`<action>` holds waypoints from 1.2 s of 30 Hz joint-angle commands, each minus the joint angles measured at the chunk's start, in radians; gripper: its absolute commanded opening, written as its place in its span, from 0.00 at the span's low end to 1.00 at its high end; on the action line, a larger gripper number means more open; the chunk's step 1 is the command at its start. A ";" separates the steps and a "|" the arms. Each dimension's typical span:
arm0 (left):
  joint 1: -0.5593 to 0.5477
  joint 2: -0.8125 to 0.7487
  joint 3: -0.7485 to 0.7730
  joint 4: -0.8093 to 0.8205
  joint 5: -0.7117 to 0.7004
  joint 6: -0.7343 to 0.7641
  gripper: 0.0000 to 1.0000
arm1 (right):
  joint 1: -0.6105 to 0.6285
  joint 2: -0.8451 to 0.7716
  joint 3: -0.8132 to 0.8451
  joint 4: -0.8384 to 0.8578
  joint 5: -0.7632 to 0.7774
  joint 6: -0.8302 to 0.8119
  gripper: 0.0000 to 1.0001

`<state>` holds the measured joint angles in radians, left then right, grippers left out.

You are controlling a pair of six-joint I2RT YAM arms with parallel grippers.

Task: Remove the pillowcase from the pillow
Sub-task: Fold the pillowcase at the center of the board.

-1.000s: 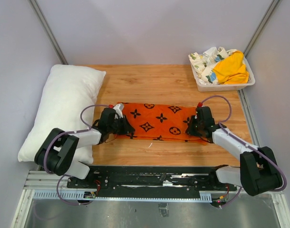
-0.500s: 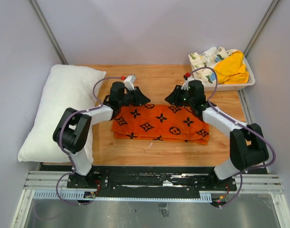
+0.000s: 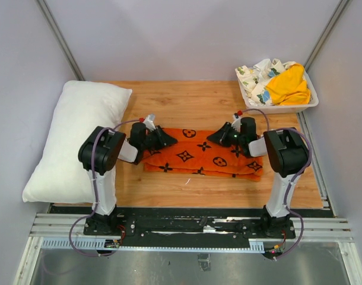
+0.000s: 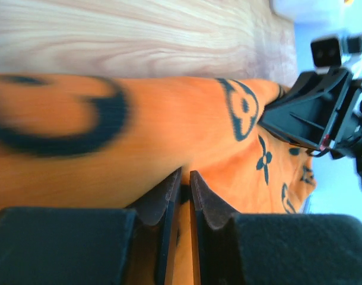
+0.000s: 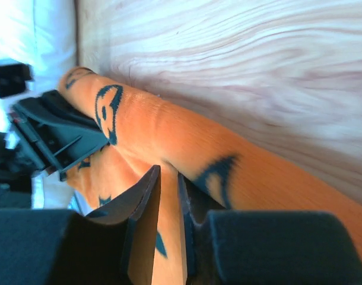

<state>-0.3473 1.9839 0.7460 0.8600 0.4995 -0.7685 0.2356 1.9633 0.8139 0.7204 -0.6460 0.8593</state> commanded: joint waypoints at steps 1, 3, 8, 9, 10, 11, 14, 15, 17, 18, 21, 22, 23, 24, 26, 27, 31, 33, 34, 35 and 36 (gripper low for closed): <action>0.158 0.059 -0.112 0.265 0.044 -0.143 0.17 | -0.170 -0.021 -0.107 0.133 -0.031 0.070 0.21; 0.220 0.047 -0.163 0.292 0.043 -0.156 0.16 | -0.240 -0.062 -0.150 0.077 -0.001 0.043 0.21; 0.307 -0.026 -0.212 0.183 -0.021 -0.090 0.15 | -0.384 -0.139 -0.264 0.066 0.111 0.059 0.25; 0.312 -0.042 -0.207 0.139 -0.057 -0.070 0.14 | -0.399 -0.145 -0.274 0.068 0.116 0.063 0.26; 0.313 -0.058 -0.203 0.094 -0.085 -0.051 0.14 | -0.408 -0.154 -0.281 0.069 0.130 0.067 0.28; 0.314 -0.077 -0.201 0.061 -0.114 -0.039 0.14 | -0.411 -0.162 -0.288 0.067 0.142 0.065 0.29; 0.314 -0.138 -0.216 0.045 -0.153 -0.031 0.14 | -0.412 -0.205 -0.288 0.008 0.172 0.037 0.33; 0.313 -0.171 -0.214 0.021 -0.165 -0.014 0.15 | -0.412 -0.226 -0.287 -0.008 0.173 0.025 0.36; 0.309 -0.259 -0.194 -0.073 -0.193 0.030 0.17 | -0.406 -0.279 -0.278 -0.053 0.180 -0.002 0.41; 0.307 -0.301 -0.165 -0.136 -0.210 0.059 0.19 | -0.399 -0.309 -0.269 -0.088 0.189 -0.019 0.44; 0.287 -0.419 -0.082 -0.330 -0.287 0.161 0.34 | -0.368 -0.419 -0.225 -0.220 0.228 -0.105 0.58; 0.278 -0.453 -0.062 -0.380 -0.323 0.190 0.44 | -0.356 -0.456 -0.210 -0.256 0.239 -0.133 0.67; 0.267 -0.490 -0.045 -0.425 -0.364 0.215 0.55 | -0.346 -0.489 -0.196 -0.297 0.252 -0.159 0.75; 0.254 -0.523 -0.033 -0.460 -0.402 0.241 0.64 | -0.339 -0.527 -0.183 -0.338 0.269 -0.176 0.82; 0.216 -0.590 -0.014 -0.517 -0.482 0.292 0.75 | -0.338 -0.595 -0.185 -0.408 0.301 -0.198 0.96; 0.188 -0.612 -0.008 -0.538 -0.524 0.316 0.79 | -0.338 -0.631 -0.190 -0.436 0.322 -0.212 1.00; 0.093 -0.637 -0.012 -0.599 -0.663 0.338 0.90 | -0.340 -0.745 -0.220 -0.513 0.392 -0.251 0.98; 0.094 -0.626 -0.036 -0.609 -0.665 0.326 0.94 | -0.340 -0.778 -0.229 -0.538 0.396 -0.266 0.98; 0.099 -0.622 -0.046 -0.616 -0.674 0.331 0.98 | -0.340 -0.792 -0.230 -0.552 0.393 -0.271 0.98; 0.112 -0.620 -0.055 -0.629 -0.680 0.341 0.99 | -0.340 -0.805 -0.230 -0.566 0.392 -0.280 0.99; 0.142 -0.622 -0.063 -0.641 -0.661 0.347 0.99 | -0.339 -0.817 -0.230 -0.578 0.391 -0.283 0.99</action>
<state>-0.2569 1.3495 0.7223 0.3237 -0.0784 -0.4686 -0.1230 1.1885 0.6014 0.2539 -0.2996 0.6399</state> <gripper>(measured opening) 0.983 0.984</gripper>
